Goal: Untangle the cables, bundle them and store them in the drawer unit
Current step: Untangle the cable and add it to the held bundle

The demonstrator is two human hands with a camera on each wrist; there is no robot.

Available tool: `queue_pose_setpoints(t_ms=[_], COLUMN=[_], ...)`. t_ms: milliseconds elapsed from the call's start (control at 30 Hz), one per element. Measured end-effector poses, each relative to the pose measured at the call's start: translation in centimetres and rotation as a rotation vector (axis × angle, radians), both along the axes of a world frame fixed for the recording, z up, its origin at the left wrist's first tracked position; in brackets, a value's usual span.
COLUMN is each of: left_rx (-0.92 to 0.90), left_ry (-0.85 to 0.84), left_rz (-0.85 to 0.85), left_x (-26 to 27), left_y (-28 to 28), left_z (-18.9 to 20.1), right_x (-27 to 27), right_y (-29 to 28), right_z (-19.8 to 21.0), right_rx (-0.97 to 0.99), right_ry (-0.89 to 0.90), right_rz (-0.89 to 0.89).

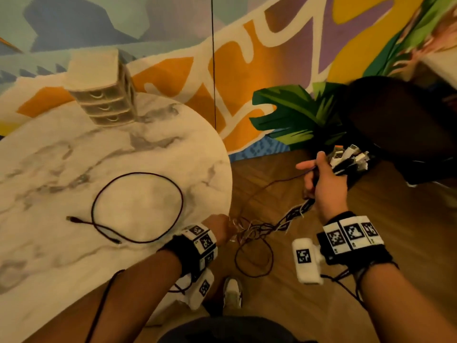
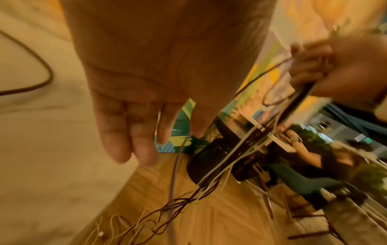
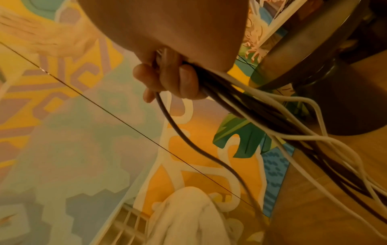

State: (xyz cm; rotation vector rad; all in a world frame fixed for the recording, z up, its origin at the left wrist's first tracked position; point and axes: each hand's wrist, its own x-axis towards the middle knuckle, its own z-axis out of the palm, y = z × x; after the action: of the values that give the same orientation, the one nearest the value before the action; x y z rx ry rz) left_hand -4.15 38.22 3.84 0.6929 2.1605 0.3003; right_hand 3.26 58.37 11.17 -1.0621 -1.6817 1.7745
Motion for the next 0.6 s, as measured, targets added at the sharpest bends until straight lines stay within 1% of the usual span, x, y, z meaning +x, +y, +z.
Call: queue_pose_setpoints(t_ms=[33,67,133,167,233,267,300,333,367,400,433,500,533,567,600], left_rx=[-0.029,0.03,0.32,0.455,0.66,0.709,0.725,0.707,0.645,0.539,0.356,-0.083,-0.183,-0.156,-0.038], left_ry=[0.081,0.132,0.177,0.17,0.069,0.03,0.028,0.048,0.059,0.045,0.03,0.043,0.065,0.076,0.073], left_rz=[-0.013,0.018,0.065,0.058,0.051,0.055,0.057,0.061,0.067,0.069,0.042,-0.101,-0.171,-0.193,-0.18], left_x=[0.4,0.7,1.3,1.4,1.6,1.5,1.2,0.8,0.3,-0.1,-0.4,-0.5,-0.3,-0.2,0.1], left_y=[0.5,1.1,3.5,4.9,7.6,8.4,8.6,8.4,7.8,7.0,6.2,4.3,3.9,3.7,4.0], left_z=[-0.2,0.2,2.3,3.7,5.8,6.2,5.9,5.2,3.9,2.5,0.8,-1.6,-2.1,-1.8,-1.1], right_x=[0.5,0.8,1.2,1.2,1.1,1.1,1.2,1.4,1.7,2.1,2.6,3.0,3.0,3.0,2.7], right_y=[-0.1,-0.4,-1.3,-1.7,-2.2,-2.1,-1.7,-1.4,-0.9,-0.4,0.1,0.4,0.3,0.1,-0.4], right_z=[-0.1,-0.2,-0.4,-0.4,-0.1,0.0,0.0,0.1,0.1,0.1,0.1,0.1,0.2,0.1,0.3], right_rx=[-0.006,-0.011,-0.026,-0.035,-0.058,-0.062,-0.051,-0.031,-0.007,0.006,0.014,0.019,0.017,0.012,-0.006], right_ry=[-0.016,-0.038,-0.084,-0.102,-0.108,-0.098,-0.092,-0.093,-0.094,-0.086,-0.077,-0.065,-0.061,-0.067,-0.083], right_rz=[0.027,0.067,0.14,0.16,0.136,0.112,0.102,0.111,0.123,0.127,0.121,0.109,0.118,0.14,0.164])
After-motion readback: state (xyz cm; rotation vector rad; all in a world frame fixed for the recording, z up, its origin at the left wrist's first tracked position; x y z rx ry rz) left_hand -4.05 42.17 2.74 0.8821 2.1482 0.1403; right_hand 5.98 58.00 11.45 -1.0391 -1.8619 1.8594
